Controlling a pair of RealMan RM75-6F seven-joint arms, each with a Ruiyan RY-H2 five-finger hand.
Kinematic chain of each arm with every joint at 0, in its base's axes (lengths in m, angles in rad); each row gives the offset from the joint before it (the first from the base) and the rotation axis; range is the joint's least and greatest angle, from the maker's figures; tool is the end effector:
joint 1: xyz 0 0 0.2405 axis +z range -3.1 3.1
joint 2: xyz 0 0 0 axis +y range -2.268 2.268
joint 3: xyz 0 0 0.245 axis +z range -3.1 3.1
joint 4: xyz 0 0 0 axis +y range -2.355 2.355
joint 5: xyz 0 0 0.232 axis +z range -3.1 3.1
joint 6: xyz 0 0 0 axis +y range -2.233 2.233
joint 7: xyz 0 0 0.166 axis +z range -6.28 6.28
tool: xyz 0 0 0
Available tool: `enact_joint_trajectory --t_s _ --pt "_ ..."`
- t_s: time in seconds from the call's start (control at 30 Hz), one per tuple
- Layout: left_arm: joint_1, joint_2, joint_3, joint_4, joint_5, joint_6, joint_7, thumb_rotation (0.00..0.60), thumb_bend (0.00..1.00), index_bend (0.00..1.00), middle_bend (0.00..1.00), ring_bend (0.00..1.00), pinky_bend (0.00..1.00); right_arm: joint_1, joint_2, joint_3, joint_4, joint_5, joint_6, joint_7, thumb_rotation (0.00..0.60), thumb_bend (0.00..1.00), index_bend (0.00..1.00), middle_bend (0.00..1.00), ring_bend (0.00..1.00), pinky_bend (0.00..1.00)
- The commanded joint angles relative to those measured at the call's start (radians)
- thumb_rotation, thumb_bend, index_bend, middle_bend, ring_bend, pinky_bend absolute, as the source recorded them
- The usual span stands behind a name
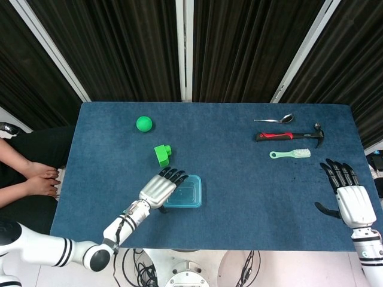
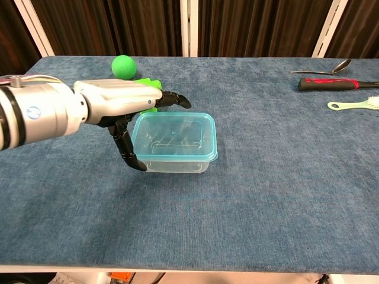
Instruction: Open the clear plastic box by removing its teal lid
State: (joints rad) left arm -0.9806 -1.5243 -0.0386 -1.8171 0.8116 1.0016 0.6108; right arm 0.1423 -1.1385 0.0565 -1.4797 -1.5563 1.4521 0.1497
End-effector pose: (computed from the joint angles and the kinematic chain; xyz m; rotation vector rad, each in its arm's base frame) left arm -0.0581 0.2921 -0.0781 -2.1730 -0.9501 -0.7977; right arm -0.3174 -0.2260 0.1352 1.4554 -0.8958 0.9840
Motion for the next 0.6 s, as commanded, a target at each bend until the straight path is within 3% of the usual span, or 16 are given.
enact_joint_trajectory --t_s 0.03,0.4,0.6 --pt "-0.014 -0.015 -0.023 0.015 -0.052 -0.003 0.017 0.600 0.06 0.00 0.00 0.00 0.00 -0.002 -0.001 -0.001 0.003 0.003 0.000 0.004 0.600 0.04 0.00 0.01 0.00 0.00" --pt "-0.073 0.009 -0.059 0.045 -0.234 -0.102 0.019 0.600 0.06 0.00 0.00 0.00 0.00 0.001 -0.009 -0.004 0.020 0.005 -0.008 0.018 0.600 0.04 0.00 0.01 0.00 0.00" --pt "-0.097 -0.037 -0.097 0.110 -0.215 -0.129 -0.027 0.600 0.06 0.09 0.14 0.05 0.09 0.031 -0.020 -0.018 0.005 -0.051 -0.027 0.028 0.600 0.05 0.00 0.01 0.00 0.00"
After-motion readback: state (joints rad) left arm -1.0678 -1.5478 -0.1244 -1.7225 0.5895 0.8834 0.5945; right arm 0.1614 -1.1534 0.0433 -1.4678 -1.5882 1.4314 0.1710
